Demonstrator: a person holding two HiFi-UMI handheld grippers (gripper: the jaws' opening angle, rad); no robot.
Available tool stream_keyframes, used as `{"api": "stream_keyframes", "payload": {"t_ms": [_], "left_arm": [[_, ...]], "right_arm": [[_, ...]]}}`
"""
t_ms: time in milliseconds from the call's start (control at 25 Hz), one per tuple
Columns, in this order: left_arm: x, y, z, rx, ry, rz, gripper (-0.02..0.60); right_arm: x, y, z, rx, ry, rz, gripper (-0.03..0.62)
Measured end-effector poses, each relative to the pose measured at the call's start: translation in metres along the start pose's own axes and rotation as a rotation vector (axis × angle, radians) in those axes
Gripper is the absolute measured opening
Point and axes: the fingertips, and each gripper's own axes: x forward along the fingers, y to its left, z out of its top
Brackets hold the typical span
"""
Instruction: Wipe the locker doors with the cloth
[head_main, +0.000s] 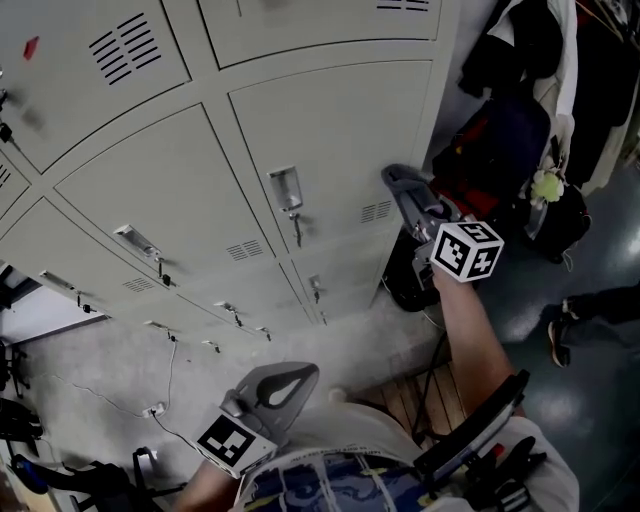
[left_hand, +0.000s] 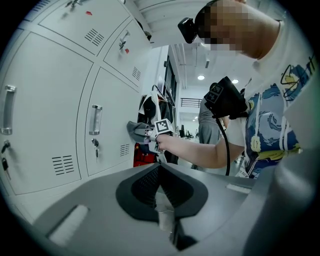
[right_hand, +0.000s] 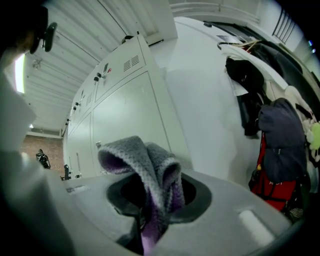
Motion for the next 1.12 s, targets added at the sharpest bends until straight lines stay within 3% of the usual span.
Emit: {"api": "stream_keyframes", "payload": {"t_ms": [320,600,800,1120], "left_arm": [[-0.004,0.0,0.001,0.004,-0.009,0.017,0.002],[-0.018,0.009,-0.006,-0.02,0.0,0.071,0.002],[-0.024,0.015,-0.007,-0.024,-0.001,0.095,0.002],[-0.018,0.016,-0.005,-0.025,0.003,0.072,0.002]], "right_arm": [[0.026,0.095,-0.045,0.0,0.086,0.206,0.091],[0.054,0.15,-0.063,-0.007,0.121,0.317,0.091],[0.065,0.155,-0.067,-0.003,0.128,0.327,0.091],[0.058,0.119,-0.058,-0.006,0.113,0.26,0.091]]}}
